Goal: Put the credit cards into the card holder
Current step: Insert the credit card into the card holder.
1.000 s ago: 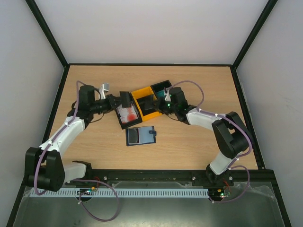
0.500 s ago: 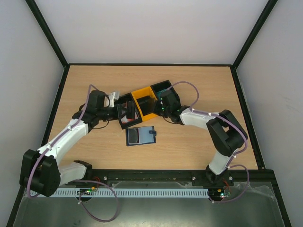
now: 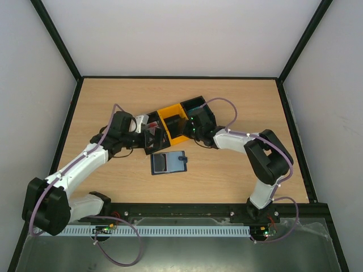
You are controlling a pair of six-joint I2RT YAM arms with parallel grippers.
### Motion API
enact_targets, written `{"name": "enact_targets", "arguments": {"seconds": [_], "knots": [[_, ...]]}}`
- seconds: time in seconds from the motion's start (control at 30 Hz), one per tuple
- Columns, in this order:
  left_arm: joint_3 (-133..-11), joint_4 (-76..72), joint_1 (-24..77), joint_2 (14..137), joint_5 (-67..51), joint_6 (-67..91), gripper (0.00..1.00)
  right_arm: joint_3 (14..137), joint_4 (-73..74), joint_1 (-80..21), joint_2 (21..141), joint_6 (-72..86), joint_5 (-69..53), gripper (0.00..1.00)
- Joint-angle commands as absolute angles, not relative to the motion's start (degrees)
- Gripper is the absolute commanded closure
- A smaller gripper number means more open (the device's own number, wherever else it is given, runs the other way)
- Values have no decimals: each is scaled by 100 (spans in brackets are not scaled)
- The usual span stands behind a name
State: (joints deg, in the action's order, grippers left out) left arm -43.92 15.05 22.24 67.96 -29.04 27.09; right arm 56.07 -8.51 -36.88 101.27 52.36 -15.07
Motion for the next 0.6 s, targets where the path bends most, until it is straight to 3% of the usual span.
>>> {"name": "enact_targets", "arguments": {"seconds": [0.0, 0.3, 0.57], "knots": [[-4407, 1671, 2422, 6822, -2731, 2613, 98, 5704, -946, -3735, 10047, 5218, -1429, 98], [-3167, 546, 3182, 6661, -2145, 4096, 98, 4630, -994, -3735, 8571, 4878, -1440, 98], [-2463, -704, 3863, 6785, -1503, 5391, 98, 4092, 107, -4029, 7893, 4541, -1218, 98]]}}
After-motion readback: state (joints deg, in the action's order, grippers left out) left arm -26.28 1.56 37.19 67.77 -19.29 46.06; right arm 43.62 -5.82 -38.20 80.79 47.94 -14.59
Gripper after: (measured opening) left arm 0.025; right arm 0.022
